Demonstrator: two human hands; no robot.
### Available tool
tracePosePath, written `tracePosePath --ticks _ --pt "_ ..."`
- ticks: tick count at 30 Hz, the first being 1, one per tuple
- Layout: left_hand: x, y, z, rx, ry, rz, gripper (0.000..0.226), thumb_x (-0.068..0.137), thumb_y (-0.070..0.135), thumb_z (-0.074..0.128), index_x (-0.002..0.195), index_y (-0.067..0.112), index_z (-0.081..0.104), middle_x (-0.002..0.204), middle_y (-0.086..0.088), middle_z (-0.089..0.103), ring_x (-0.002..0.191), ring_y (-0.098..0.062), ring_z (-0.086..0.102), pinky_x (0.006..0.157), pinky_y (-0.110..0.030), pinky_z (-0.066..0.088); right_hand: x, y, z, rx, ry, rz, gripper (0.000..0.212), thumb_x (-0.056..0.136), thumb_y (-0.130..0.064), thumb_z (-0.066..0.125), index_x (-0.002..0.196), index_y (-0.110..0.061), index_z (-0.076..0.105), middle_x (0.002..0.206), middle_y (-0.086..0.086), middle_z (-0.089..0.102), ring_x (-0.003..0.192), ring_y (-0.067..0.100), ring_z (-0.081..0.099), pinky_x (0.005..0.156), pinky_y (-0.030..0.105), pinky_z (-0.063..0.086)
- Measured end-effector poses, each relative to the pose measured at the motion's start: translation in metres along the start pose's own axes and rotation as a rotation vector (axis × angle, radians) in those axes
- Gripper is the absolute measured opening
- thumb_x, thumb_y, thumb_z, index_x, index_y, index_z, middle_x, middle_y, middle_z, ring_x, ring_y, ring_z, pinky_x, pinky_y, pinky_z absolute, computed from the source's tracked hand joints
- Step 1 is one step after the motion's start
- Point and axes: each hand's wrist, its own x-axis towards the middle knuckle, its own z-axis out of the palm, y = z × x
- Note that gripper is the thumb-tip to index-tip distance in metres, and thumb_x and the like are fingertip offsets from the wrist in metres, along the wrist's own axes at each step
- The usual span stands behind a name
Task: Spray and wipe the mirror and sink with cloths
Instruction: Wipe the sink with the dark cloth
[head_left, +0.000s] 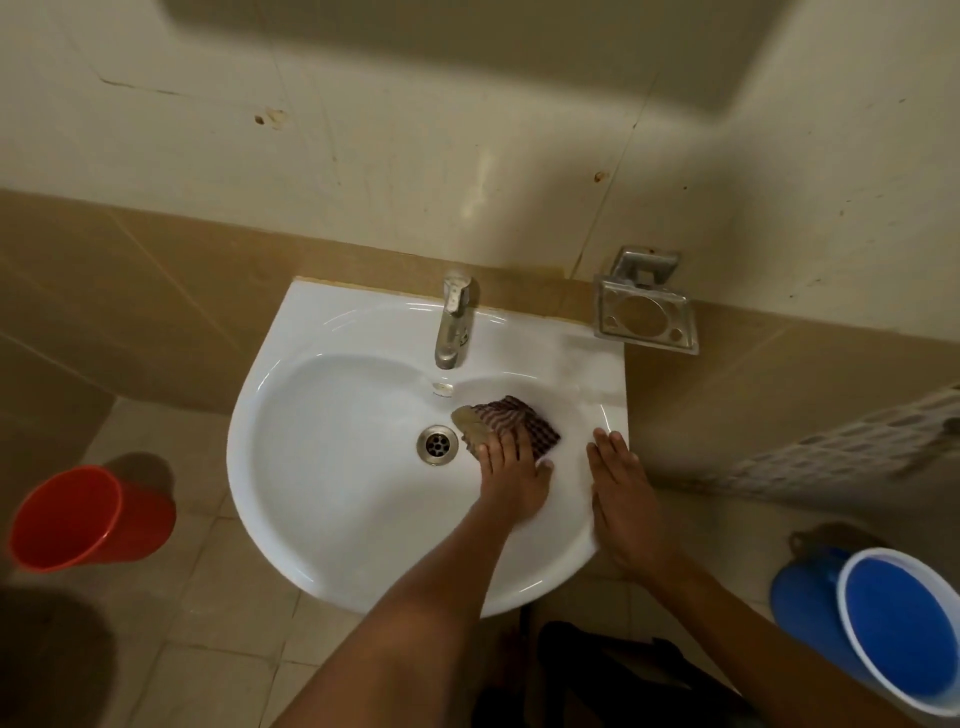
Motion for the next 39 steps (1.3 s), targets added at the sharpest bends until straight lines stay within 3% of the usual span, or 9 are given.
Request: tracePosePath --ticks 4,7,10,15,18,22,26,28,39 --pt "-0.023 -0.052 -0.018 0.330 -0.064 0.267 0.074 0.097 0.052 0.005 0.157 0.008 0.002 0.165 -0.017 0.003 0.153 -0.033 -0.006 0.121 -0.047 -0.005 0.000 0.000 0.002 -0.009 -0.001 0.007 0.059 0.091 -0.019 0.023 0.144 0.002 0.038 0.155 0.019 0.029 0.144 0.031 0.020 0.113 0.052 0.031" --pt "-0.034 -0.101 -0.035 0.483 -0.111 0.452 0.069 0.102 0.050 0.014 0.158 0.010 0.007 0.165 -0.014 0.008 0.153 -0.030 -0.002 0.124 -0.047 -0.002 -0.002 -0.002 0.003 -0.021 0.008 0.011 0.055 0.092 -0.010 0.036 0.146 0.001 0.034 0.158 0.015 0.020 0.147 0.029 0.012 0.116 0.052 0.029" --pt "-0.036 -0.136 -0.071 0.600 -0.148 0.441 0.070 0.102 0.055 0.014 0.158 0.015 0.004 0.166 -0.009 0.003 0.153 -0.024 -0.005 0.124 -0.044 -0.003 -0.003 -0.004 0.002 -0.063 0.019 0.020 0.057 0.089 -0.015 0.031 0.144 0.002 0.038 0.157 0.017 0.026 0.146 0.032 0.019 0.113 0.051 0.032" --pt "-0.034 -0.177 -0.118 0.728 -0.122 0.349 0.115 0.062 0.079 -0.033 0.158 0.024 0.000 0.167 0.000 -0.001 0.153 -0.015 -0.007 0.116 -0.034 -0.022 -0.003 -0.010 0.002 -0.058 0.037 0.046 0.057 0.091 -0.006 0.047 0.147 0.001 0.034 0.159 0.014 0.018 0.148 0.030 0.012 0.117 0.049 0.024" --pt "-0.045 -0.196 -0.137 0.826 -0.041 0.282 0.088 0.084 0.067 -0.013 0.158 0.022 0.001 0.167 -0.002 0.001 0.154 -0.019 -0.005 0.107 -0.029 -0.034 -0.004 -0.014 -0.003 -0.046 0.025 0.050 0.062 0.090 -0.003 0.053 0.148 0.001 0.031 0.160 0.015 0.017 0.148 0.029 0.008 0.119 0.048 0.017" --pt "-0.069 -0.195 -0.158 0.882 -0.056 0.165 0.066 0.102 0.047 0.025 0.158 0.015 0.013 0.166 -0.007 0.013 0.153 -0.024 0.006 0.125 -0.040 0.002 -0.005 -0.015 -0.005 -0.042 0.010 0.048 0.062 0.089 -0.002 0.052 0.147 0.002 0.032 0.160 0.016 0.017 0.149 0.030 0.010 0.120 0.046 0.016" --pt "-0.104 -0.166 -0.142 0.896 -0.058 0.050 0.056 0.100 0.042 0.031 0.146 0.012 0.041 0.150 -0.011 0.043 0.138 -0.029 0.036 0.120 -0.046 0.021 -0.004 -0.017 -0.007 -0.014 -0.002 0.051 0.060 0.092 -0.003 0.048 0.149 -0.001 0.028 0.162 0.014 0.012 0.150 0.029 0.004 0.121 0.045 0.011" --pt "-0.112 -0.149 -0.131 0.855 -0.057 0.011 0.055 0.098 0.048 0.034 0.138 0.014 0.049 0.140 -0.009 0.049 0.131 -0.028 0.042 0.116 -0.046 0.025 -0.004 -0.016 -0.007 -0.013 -0.009 0.044 0.060 0.094 -0.004 0.045 0.150 -0.001 0.026 0.162 0.013 0.010 0.150 0.029 0.003 0.121 0.044 0.007" --pt "-0.071 -0.055 -0.044 0.409 -0.071 -0.025 0.069 0.097 0.046 0.037 0.152 0.008 0.021 0.155 -0.019 0.026 0.139 -0.039 0.029 0.111 -0.055 0.033 -0.004 -0.011 -0.007 -0.006 0.005 0.023 0.059 0.096 -0.008 0.038 0.152 -0.003 0.021 0.163 0.012 0.006 0.151 0.027 -0.002 0.121 0.041 0.003"
